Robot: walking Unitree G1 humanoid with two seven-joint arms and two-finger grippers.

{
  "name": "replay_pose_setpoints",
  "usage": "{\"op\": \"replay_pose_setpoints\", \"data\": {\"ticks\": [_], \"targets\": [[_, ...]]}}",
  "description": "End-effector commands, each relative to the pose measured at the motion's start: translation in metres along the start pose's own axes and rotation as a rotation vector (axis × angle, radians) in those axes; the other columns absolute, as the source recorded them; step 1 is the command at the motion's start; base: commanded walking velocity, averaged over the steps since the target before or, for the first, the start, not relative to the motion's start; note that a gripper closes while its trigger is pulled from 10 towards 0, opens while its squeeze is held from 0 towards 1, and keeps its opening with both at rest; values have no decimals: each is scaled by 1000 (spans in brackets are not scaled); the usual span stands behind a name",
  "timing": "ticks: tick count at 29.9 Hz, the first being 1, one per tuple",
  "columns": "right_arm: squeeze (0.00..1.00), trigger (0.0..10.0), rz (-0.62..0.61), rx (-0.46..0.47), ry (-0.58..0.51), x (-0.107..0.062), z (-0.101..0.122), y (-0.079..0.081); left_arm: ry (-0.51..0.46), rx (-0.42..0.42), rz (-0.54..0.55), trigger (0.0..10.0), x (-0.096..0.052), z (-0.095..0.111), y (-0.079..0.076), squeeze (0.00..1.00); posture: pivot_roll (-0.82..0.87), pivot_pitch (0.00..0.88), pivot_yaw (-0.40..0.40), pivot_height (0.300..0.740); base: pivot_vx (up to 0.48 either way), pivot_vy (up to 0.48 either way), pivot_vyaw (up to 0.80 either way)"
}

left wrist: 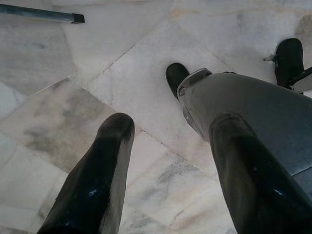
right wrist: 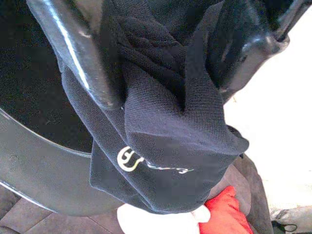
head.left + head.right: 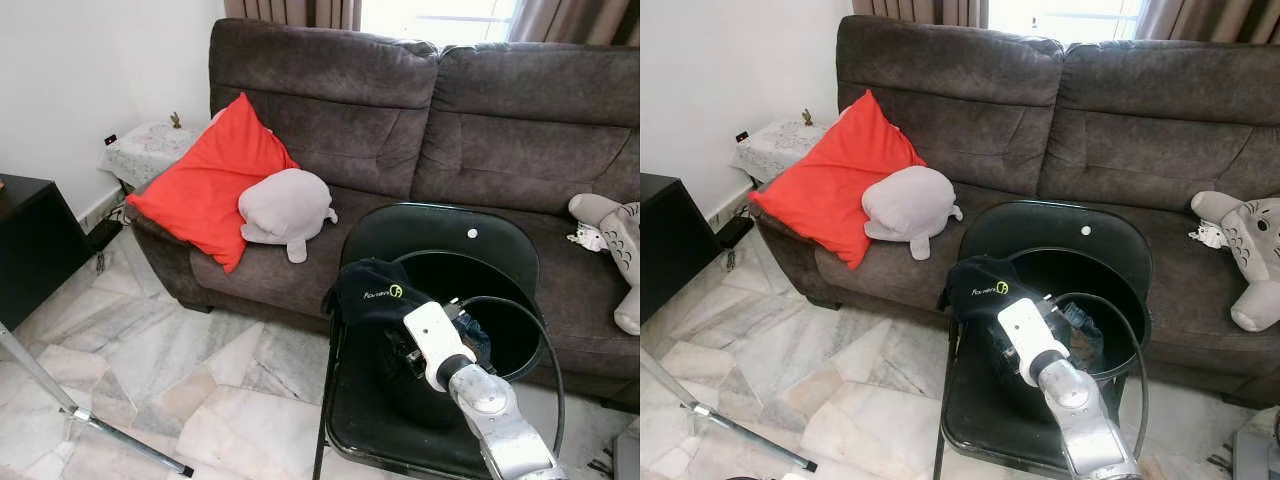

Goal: Hang hanger

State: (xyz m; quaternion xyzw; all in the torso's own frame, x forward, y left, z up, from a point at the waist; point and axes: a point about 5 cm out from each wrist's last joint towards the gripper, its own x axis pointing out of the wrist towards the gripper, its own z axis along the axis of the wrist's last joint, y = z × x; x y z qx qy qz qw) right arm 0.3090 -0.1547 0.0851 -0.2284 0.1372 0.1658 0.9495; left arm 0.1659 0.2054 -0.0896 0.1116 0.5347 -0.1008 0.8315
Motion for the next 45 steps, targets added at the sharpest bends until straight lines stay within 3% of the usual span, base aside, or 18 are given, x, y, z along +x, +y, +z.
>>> {"op": "replay_pose_setpoints", "data": {"ticks": [1,15,20,25,27,29,34,38,39,42,44,45], "targets": [[0,0,0,-14,-12,0,1,3,21,13,5,10000,-1,-4,3,0,-30,23,43,740,0,0,0],[0,0,-39,-3,-25,-1,2,-1,26,22,5,10000,-1,-4,3,0,-32,22,43,740,0,0,0],[0,0,-154,21,-10,-7,-2,-11,28,24,7,10000,-1,-4,3,0,-33,23,37,740,0,0,0],[0,0,-388,138,2,-31,-8,-26,30,29,6,10000,-1,-5,3,0,-33,23,37,740,0,0,0],[0,0,-536,204,53,-56,-21,-31,31,34,7,10000,-1,-4,3,0,-42,23,33,740,0,0,0],[0,0,-561,219,65,-61,-24,-31,31,35,7,10000,-1,-4,3,0,-42,23,33,740,0,0,0],[0,0,-697,310,174,-95,-49,-30,31,42,5,10000,-1,-4,2,0,-66,22,31,740,0,0,0],[0,0,-653,304,177,-96,-52,-26,31,46,4,10000,-1,-4,3,0,-71,20,33,740,0,0,0],[0,10000,-628,291,131,-93,-44,-25,31,47,3,10000,-1,-3,3,0,-66,21,34,740,0,0,0],[0,10000,-542,170,-41,-77,-8,-25,29,50,5,10000,-1,-3,3,0,-65,18,31,740,0,0,0],[0,10000,-520,167,-74,-74,0,-24,29,50,6,10000,-1,-3,3,0,-63,18,32,740,0,0,0],[0,10000,-490,225,-161,-67,17,-24,29,47,7,10000,-1,-3,3,0,-57,16,28,740,0,0,0]]}}
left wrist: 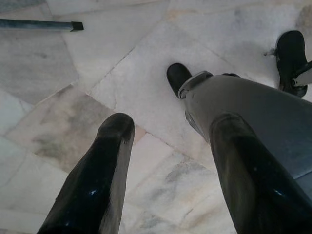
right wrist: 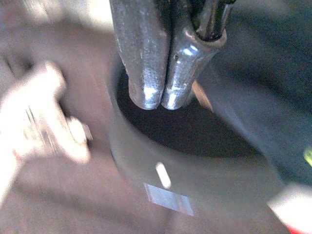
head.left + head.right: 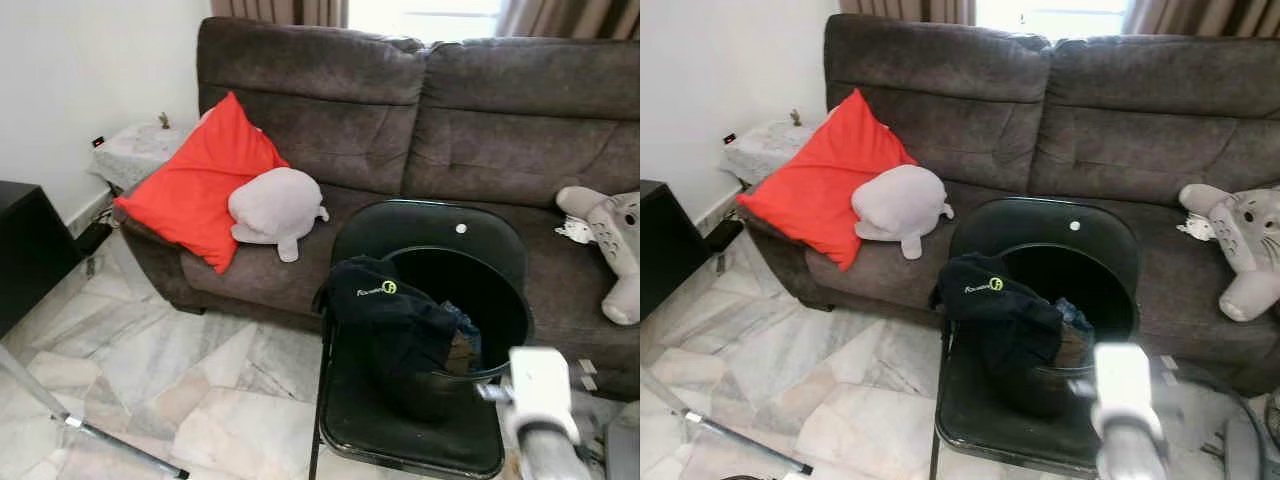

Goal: Hang hanger

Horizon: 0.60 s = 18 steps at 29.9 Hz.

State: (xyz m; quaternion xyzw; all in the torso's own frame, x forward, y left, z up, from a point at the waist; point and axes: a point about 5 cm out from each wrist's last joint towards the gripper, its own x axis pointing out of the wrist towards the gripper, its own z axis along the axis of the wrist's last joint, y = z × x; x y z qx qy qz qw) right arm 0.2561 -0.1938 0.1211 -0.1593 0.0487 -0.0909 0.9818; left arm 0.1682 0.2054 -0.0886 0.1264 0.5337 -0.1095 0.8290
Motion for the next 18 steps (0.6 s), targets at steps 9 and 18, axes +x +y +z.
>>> {"op": "replay_pose_setpoints", "data": {"ticks": [9,18], "targets": [[1000,10000,287,83,-199,4,43,36,31,9,7,10000,-1,-6,2,0,-55,20,28,740,0,0,0],[1000,10000,420,-157,-141,22,30,41,33,10,5,10000,-1,-7,1,0,-51,18,29,740,0,0,0]]}}
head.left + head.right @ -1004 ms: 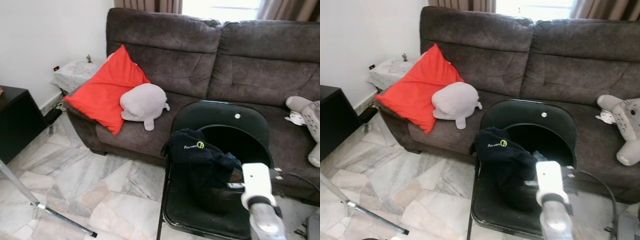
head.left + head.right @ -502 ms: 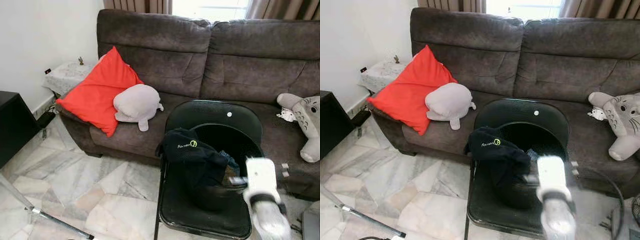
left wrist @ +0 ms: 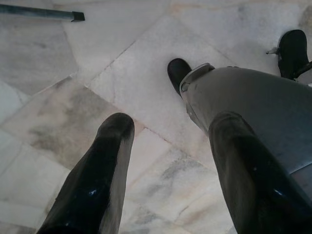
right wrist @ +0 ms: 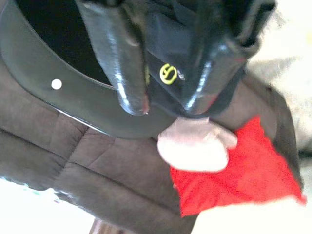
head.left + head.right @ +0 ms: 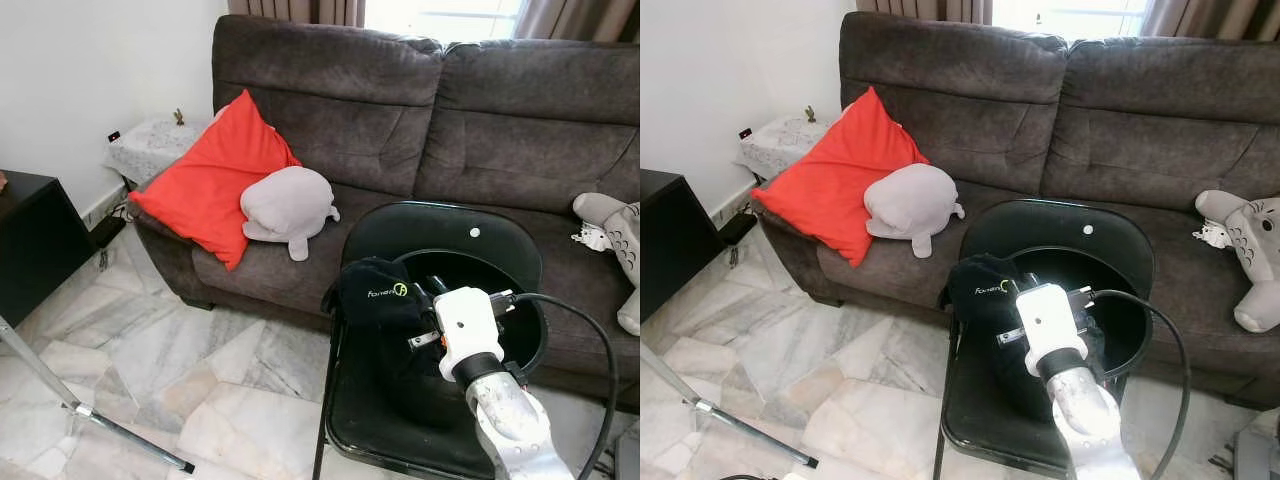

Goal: Hang hanger

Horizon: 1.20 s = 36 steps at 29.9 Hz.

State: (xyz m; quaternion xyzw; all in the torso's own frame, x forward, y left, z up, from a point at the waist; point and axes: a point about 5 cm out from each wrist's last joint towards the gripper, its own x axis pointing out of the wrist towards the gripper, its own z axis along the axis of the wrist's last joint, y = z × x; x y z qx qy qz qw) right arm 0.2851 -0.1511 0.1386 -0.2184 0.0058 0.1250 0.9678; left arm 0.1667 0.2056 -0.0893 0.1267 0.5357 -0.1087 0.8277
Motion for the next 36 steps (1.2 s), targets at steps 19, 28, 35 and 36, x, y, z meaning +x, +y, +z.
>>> {"op": "replay_pose_setpoints", "data": {"ticks": [19,28,35,36], "targets": [[1000,10000,194,-33,67,34,-12,13,31,10,7,10000,-1,-5,3,0,-32,22,42,740,0,0,0],[1000,10000,185,-19,112,40,-21,7,32,9,7,10000,-1,-6,3,0,-27,24,43,740,0,0,0],[1000,10000,179,0,137,43,-26,6,32,9,6,10000,-1,-6,3,0,-24,23,46,740,0,0,0],[1000,10000,181,4,130,45,-26,6,33,9,5,10000,-1,-6,3,0,-24,23,46,740,0,0,0]]}}
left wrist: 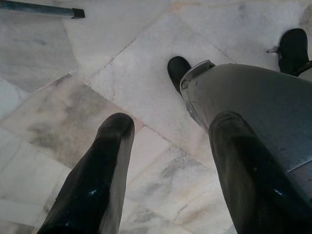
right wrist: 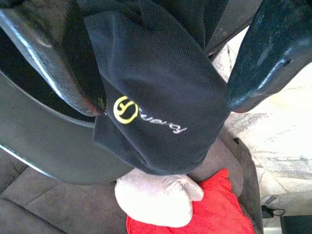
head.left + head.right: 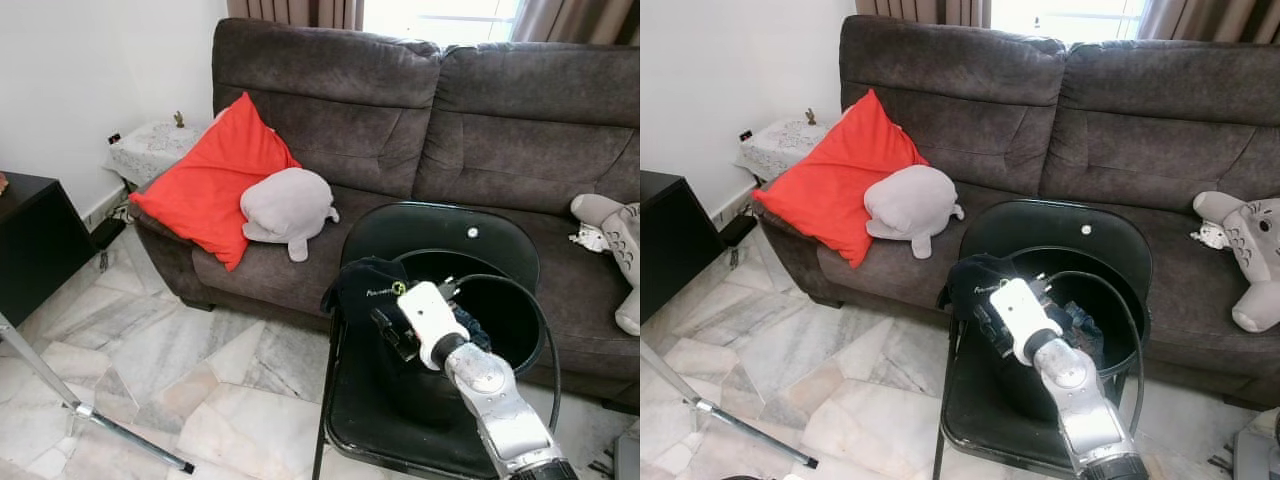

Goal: Hang hanger

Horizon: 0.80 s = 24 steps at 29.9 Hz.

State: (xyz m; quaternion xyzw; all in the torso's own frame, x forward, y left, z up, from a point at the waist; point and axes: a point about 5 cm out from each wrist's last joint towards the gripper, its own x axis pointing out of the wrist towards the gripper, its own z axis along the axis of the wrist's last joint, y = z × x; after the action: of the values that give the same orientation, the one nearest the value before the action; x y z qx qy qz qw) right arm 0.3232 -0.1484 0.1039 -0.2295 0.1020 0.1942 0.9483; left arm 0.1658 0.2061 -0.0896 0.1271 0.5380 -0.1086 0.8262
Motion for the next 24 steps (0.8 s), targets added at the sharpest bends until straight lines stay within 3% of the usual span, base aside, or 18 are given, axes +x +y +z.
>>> {"op": "replay_pose_setpoints", "data": {"ticks": [1,2,3,4,5,6,18,20,21,24], "targets": [[722,10000,1,9,-33,5,7,-2,27,9,6,10000,-1,-5,3,0,-20,23,46,740,0,0,0],[722,10000,1,9,-33,5,7,-2,27,9,6,10000,-1,-5,3,0,-20,23,46,740,0,0,0],[588,10000,3,10,-34,6,7,-3,28,9,6,10000,-1,-5,3,0,-20,23,46,740,0,0,0],[212,10000,3,14,-34,7,7,-3,28,9,6,10000,-1,-5,3,0,-20,23,46,740,0,0,0],[212,10000,3,17,-34,7,7,-3,28,9,6,10000,-1,-5,3,0,-20,23,46,740,0,0,0],[24,10000,3,21,-35,8,7,-3,28,8,6,10000,-1,-5,3,0,-20,23,46,740,0,0,0],[0,10000,14,54,0,16,-2,-2,31,8,5,10000,-1,-6,3,0,-6,23,46,740,0,0,0],[0,3765,5,55,-2,17,-3,-4,32,9,5,10000,-1,-6,3,0,-5,24,47,740,0,0,0],[0,0,1,61,0,17,-3,-4,32,9,5,10000,-1,-6,3,0,-5,24,47,740,0,0,0],[0,0,0,67,3,18,-4,-5,33,11,5,10000,-1,-6,4,0,-5,24,49,740,0,0,0]]}}
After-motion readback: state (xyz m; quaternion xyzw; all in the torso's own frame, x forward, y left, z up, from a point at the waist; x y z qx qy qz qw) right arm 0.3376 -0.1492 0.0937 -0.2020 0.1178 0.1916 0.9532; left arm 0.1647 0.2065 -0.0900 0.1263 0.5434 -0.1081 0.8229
